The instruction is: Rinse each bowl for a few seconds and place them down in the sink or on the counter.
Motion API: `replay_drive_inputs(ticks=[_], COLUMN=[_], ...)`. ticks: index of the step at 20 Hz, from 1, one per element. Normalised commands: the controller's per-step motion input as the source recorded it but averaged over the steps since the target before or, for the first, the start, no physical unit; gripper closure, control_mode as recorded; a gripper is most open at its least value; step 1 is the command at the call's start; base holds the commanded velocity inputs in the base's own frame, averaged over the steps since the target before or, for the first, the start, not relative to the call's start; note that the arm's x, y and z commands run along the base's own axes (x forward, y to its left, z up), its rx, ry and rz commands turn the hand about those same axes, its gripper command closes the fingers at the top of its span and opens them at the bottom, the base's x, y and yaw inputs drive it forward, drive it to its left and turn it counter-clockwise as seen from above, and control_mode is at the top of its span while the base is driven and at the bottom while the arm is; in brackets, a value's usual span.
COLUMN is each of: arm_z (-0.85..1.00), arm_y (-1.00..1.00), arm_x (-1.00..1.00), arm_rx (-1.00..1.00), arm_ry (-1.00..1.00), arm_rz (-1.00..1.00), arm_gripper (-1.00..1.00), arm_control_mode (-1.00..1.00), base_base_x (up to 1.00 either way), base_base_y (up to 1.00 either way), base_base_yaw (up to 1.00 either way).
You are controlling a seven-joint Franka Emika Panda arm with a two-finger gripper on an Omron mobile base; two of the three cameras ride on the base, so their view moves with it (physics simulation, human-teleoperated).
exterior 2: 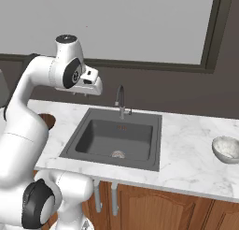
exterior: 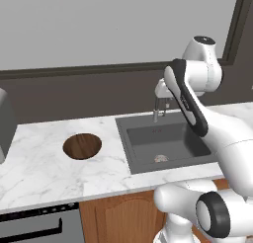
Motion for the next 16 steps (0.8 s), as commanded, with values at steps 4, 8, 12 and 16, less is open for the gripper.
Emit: replay_drive_inputs(ticks=[4, 8, 12, 16], arm_z=[0.0, 0.0, -0.06, -0.19], arm_y=[0.0, 0.0, -0.05, -0.15], arm_x=[-0.13, -0.3, -0.25, -0.16], arm_rx=[0.0, 0.0, 0.0, 0.0], arm_ry=[-0.03, -0.02, -0.08, -0.13], arm_rz=[0.0, 0.0, 0.0, 0.0], arm_gripper=[-1.0, -1.0, -1.0, -1.0], arm_control_mode=[-1.0, -1.0, -1.0, -1.0], base_base_x=[0.0, 0.0, 0.0, 0.0], base_base_y=[0.0, 0.0, 0.0, 0.0], base_base_yaw=[0.0, 0.0, 0.0, 0.0])
